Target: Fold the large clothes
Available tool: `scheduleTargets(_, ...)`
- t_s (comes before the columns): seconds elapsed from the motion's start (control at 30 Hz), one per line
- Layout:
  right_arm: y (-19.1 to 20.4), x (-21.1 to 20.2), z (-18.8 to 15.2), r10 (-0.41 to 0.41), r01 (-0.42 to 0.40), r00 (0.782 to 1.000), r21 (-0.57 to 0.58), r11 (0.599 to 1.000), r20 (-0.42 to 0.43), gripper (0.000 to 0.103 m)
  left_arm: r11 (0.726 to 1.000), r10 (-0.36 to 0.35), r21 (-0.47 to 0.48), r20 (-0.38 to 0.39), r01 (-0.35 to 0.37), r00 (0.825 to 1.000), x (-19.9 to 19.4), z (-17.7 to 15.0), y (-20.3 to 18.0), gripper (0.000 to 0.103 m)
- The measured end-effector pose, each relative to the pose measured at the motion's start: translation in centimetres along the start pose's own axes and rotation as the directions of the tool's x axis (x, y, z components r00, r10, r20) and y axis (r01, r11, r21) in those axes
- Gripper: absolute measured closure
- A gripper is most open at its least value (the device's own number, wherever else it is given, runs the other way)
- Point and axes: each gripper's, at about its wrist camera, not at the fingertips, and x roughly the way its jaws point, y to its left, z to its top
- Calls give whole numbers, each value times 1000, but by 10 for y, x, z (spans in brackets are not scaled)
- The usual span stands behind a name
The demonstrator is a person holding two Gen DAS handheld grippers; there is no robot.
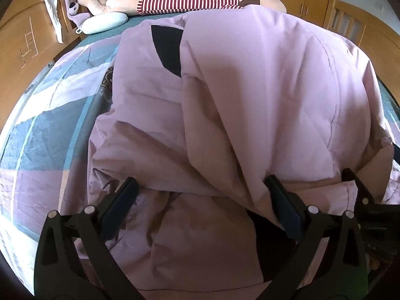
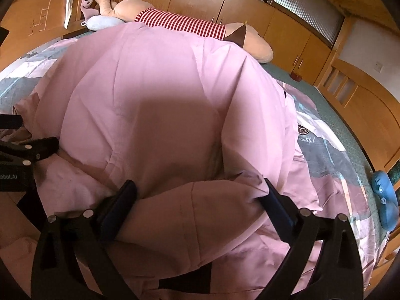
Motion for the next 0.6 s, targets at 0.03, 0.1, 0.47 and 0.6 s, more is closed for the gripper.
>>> scheduleTargets(0.03,1,1,0,-1,1,1000,-3,1000,-4,5,1000,2,2,-2,-2,1000,1,0,-1,2)
scheduleTargets(0.1,2,2,0,-4,4,1000,-6,1000,-7,4,1000,-1,3,-8,1,1000,2,1,-2,2)
scheduleTargets(0.47,1,5,1,11,-11,1000,3,1000,-15,2,1000,-3,-27,51,4,999,-17,8,3,2)
scheduleTargets(0.6,1,4,0,9,-9,1000,2,1000,-12,2,1000,30,3,41,-30,999,-12,13,-2,2)
